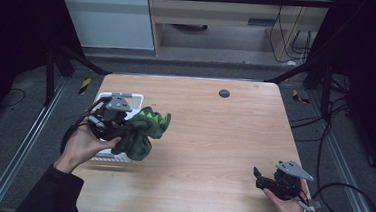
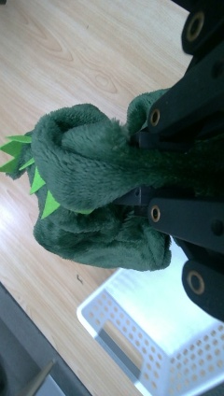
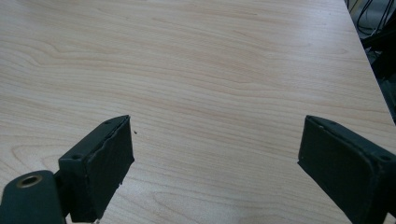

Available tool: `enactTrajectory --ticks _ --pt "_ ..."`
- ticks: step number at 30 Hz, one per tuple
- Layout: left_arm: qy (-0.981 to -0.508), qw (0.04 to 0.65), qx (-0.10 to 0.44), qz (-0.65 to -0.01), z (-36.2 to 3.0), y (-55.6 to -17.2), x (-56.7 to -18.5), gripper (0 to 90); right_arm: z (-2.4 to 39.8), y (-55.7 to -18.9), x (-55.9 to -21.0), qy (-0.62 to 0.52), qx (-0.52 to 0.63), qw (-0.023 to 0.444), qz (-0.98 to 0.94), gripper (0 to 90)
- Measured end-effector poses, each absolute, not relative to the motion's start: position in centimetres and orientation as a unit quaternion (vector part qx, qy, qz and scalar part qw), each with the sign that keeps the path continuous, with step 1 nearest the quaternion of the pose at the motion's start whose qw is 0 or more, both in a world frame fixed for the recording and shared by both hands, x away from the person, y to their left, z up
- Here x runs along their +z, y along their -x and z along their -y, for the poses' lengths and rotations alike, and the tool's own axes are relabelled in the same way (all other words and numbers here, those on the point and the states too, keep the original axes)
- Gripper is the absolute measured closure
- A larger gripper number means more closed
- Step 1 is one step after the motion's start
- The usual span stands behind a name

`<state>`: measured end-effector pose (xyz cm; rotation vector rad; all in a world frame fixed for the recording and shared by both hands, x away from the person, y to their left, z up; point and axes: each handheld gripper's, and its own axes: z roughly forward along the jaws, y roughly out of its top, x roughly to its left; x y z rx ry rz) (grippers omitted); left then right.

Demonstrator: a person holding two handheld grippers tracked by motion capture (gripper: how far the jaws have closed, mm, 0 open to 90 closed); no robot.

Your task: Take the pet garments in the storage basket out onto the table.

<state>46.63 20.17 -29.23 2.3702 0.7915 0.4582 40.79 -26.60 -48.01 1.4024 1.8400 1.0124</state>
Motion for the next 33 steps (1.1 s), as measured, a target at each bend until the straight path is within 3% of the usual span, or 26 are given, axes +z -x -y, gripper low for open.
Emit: enactTrajectory --ticks 33 --pt "-0.929 0.274 0.129 -0.215 -13.0 -46.9 -31.7 81.1 26.8 -40.7 -47.9 -0.526 0.387 0.310 -0.691 9.7"
